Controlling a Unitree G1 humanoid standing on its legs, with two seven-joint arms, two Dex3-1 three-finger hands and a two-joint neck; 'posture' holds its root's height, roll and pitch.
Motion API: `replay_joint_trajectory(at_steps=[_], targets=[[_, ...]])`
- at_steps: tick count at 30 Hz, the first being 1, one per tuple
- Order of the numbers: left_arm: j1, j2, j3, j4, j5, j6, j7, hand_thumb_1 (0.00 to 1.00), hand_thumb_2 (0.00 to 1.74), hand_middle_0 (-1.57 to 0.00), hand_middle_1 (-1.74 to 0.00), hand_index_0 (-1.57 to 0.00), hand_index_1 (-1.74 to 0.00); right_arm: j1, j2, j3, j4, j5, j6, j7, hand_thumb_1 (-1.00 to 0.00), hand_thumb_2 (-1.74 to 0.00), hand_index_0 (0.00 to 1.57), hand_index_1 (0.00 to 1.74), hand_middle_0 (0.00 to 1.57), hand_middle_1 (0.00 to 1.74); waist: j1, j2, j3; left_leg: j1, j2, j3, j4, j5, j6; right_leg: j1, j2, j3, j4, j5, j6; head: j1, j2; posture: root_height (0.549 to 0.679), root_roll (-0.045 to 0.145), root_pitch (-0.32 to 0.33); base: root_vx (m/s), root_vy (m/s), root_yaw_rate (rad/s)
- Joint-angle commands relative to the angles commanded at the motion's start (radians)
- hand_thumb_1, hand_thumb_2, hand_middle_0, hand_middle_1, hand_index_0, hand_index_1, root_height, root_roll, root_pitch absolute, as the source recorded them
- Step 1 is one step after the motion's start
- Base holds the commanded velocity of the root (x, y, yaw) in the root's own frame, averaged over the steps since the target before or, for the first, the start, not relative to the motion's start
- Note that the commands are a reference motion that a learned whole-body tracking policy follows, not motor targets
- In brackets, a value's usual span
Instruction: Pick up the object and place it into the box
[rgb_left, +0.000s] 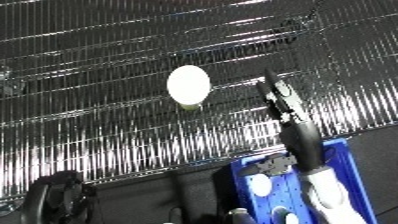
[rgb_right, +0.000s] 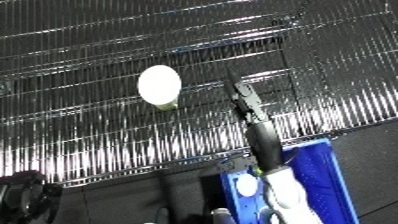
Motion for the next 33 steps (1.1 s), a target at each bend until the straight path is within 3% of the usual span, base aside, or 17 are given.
replay_joint_trajectory(at_steps=[9,16,26,33], targets=[[-0.026,0.010,-0.040,-0.011,-0.015,-0.013,0.035,1.00,1.74,-1.57,-1.74,-1.57,-1.74,-0.118,-0.002,0.028,0.058,-0.011,0.022,-0.045,0.00,0.00,0.00,0.00,0.00,0.00,0.013,0.015,0.000,-0.112,-0.005,0.002,0.091,-0.026,0.0049,-0.109,0.0043,-0.013,0.072,-0.016,-0.0125,0.020,0.052,0.603,0.061,0.021,-0.021,0.016,0.023],[-0.043,0.010,-0.060,-0.028,-0.030,-0.019,0.043,1.00,1.74,-1.57,-1.74,-1.57,-1.74,-0.178,-0.018,0.053,0.087,-0.023,0.044,-0.051,0.00,0.00,0.00,0.00,0.00,0.00,0.021,0.024,0.000,-0.179,-0.009,0.006,0.137,-0.039,0.0085,-0.171,0.0088,-0.015,0.104,-0.026,-0.0222,0.043,0.090,0.596,0.065,0.057,-0.026,0.028,0.043],[-0.065,0.005,-0.097,-0.039,-0.039,-0.038,0.060,1.00,1.74,-1.57,-1.74,-1.57,-1.74,-0.271,-0.051,0.080,0.125,-0.020,0.064,-0.035,0.00,0.00,0.00,0.00,0.00,0.00,0.036,0.036,0.000,-0.260,-0.013,0.011,0.177,-0.047,0.0174,-0.251,0.0144,-0.019,0.133,-0.022,-0.0225,0.079,0.155,0.589,0.059,0.103,-0.025,0.038,0.026],[-0.094,0.011,-0.113,-0.037,-0.047,-0.042,0.070,1.00,1.74,-1.57,-1.74,-1.57,-1.74,-0.381,-0.083,0.118,0.229,0.003,0.070,-0.027,0.00,0.00,0.00,0.00,0.00,0.00,0.060,0.050,0.000,-0.297,-0.019,0.010,0.188,-0.049,0.0242,-0.288,0.0121,-0.022,0.143,-0.020,-0.0225,0.120,0.187,0.587,0.054,0.130,-0.021,0.030,0.057]])
